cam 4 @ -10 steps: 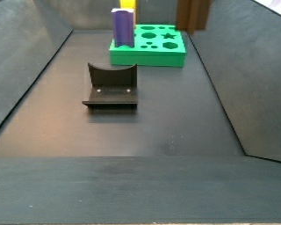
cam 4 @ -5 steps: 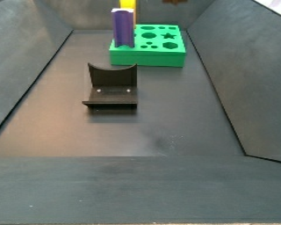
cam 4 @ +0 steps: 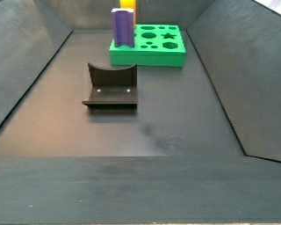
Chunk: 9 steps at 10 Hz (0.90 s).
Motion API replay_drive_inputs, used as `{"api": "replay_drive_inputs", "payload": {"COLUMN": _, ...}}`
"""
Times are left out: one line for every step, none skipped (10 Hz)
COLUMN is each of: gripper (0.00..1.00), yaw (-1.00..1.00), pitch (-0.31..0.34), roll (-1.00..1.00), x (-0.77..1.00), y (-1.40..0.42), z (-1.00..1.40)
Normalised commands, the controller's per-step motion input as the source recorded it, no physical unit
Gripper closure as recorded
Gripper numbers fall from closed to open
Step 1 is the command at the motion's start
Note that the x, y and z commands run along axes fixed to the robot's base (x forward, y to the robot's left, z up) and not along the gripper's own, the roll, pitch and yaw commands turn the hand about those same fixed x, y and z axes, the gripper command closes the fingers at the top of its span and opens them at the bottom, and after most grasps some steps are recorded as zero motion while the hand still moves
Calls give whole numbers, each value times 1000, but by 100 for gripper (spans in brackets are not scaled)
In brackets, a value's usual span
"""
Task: Pick up the star object. Move up. Move to above the board. Insert the star object.
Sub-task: Move to above the board, then insert the star object.
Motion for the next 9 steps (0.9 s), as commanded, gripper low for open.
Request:
{"api": "replay_drive_inputs", "payload": {"gripper": 100, "yaw": 8, "pitch": 131, "roll": 2, "x": 236, "y": -952, "z": 233}}
{"api": "replay_drive_inputs", "payload": {"gripper": 100, "yaw": 12, "pitch": 128, "roll": 3, "x": 173, "y": -566, "z": 146}}
{"api": "replay_drive_inputs", "payload": {"gripper": 100, "yaw": 9, "pitch": 115, "roll": 10, "x": 123, "y": -343, "z": 95}}
{"api": "replay_drive_inputs", "payload": {"gripper": 100, "yaw": 0, "pitch": 0, "roll": 0, "x": 0, "y": 0, "z": -23}}
{"api": "replay_drive_inputs", "payload": {"gripper": 100, "yaw": -194, "pitch": -123, "roll": -6, "x": -380, "y": -34, "z": -160}}
{"api": "replay_drive_inputs", "payload": {"gripper": 100, "yaw": -606, "pitch": -20, "roll": 0, "x": -491, "y": -63, "z": -323}}
{"api": "replay_drive_inputs", "payload": {"gripper": 100, "yaw": -751, "pitch": -40, "roll": 0, "x": -369, "y": 0, "z": -437}}
{"api": "replay_drive_inputs", "payload": {"gripper": 100, "yaw": -743, "pitch": -84, "roll": -23, "x": -357, "y": -23, "z": -589}}
{"api": "replay_drive_inputs", "payload": {"gripper": 100, "yaw": -734, "pitch": -143, "roll": -14, "x": -274, "y": -54, "z": -711}}
